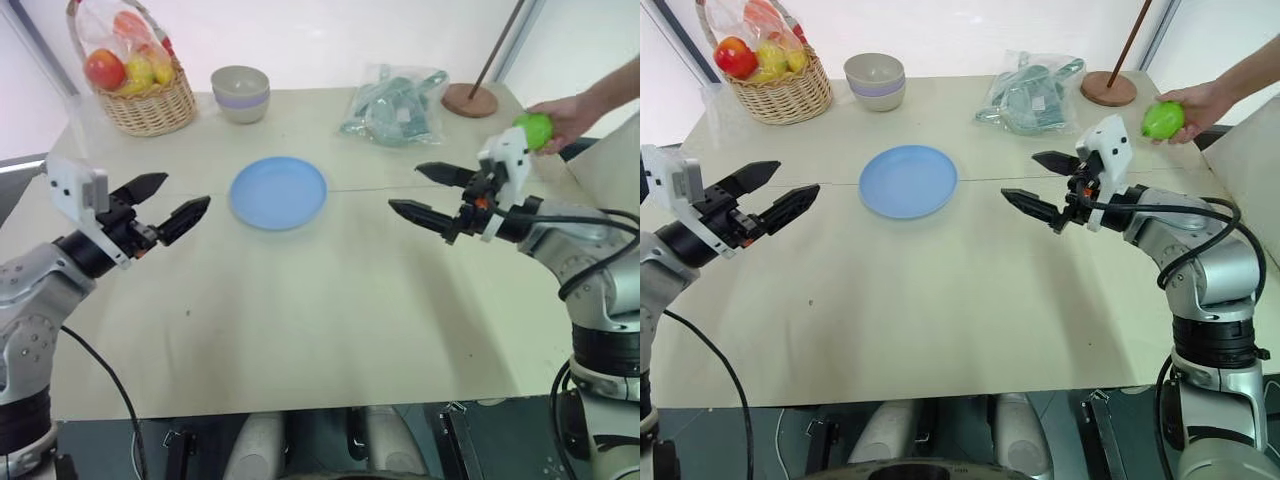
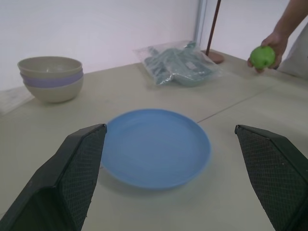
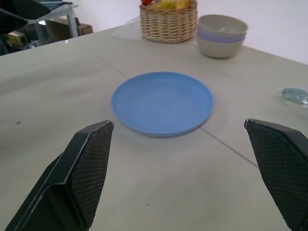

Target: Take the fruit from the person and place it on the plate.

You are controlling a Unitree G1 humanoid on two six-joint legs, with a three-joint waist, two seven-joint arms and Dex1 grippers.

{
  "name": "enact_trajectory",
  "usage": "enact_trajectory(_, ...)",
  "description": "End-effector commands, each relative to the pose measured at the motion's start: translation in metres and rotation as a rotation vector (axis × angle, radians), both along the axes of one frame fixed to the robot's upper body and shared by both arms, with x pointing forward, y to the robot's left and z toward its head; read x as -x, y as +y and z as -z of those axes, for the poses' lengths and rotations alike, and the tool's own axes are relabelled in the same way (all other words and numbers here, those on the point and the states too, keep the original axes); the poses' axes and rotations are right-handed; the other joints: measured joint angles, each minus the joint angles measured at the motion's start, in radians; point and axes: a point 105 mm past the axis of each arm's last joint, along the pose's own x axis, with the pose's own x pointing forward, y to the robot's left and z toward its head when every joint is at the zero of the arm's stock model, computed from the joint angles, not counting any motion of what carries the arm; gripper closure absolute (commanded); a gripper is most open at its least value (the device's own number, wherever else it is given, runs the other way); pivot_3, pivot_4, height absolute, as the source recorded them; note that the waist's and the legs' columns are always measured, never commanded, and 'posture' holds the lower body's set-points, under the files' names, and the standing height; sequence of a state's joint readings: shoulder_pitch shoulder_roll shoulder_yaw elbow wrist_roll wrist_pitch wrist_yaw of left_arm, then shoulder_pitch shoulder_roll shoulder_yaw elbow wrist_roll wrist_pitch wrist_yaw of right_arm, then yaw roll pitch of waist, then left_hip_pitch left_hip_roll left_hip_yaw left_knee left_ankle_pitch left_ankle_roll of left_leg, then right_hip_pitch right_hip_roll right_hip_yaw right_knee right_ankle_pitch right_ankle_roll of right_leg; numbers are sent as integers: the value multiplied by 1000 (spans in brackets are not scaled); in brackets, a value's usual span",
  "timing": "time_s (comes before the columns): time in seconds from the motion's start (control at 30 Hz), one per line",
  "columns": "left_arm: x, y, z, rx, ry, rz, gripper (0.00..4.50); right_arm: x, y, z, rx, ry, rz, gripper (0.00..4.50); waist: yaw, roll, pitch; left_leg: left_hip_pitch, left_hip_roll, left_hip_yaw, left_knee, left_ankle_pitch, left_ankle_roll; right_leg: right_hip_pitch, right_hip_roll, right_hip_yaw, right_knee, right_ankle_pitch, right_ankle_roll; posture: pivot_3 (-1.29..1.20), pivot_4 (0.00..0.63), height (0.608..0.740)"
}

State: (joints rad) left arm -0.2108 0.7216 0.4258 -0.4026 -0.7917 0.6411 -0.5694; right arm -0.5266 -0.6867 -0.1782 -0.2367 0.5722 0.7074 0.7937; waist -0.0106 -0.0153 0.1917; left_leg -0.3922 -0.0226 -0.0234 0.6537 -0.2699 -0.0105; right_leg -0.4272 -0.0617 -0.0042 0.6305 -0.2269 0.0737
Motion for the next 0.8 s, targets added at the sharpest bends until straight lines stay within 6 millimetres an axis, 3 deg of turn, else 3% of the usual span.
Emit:
enact_trajectory(0.03,-2,-5,-6,-29,-38,13,0,1,-11,-18,-4,-80,34,53,-1,0,0,0,0,0,0,0,0,0,0,0,0,0,0,0,150,740)
enact_trajectory(0.33,-5,-12,-2,-11,-20,52,0,3,-22,-22,21,-98,72,53,0,0,0,0,0,0,0,0,0,0,0,0,0,0,0,0,150,740)
enact_trajectory(0.8,-10,-16,1,-11,-22,63,0,4,-25,-21,31,-108,86,53,0,0,0,0,0,0,0,0,0,0,0,0,0,0,0,0,150,740)
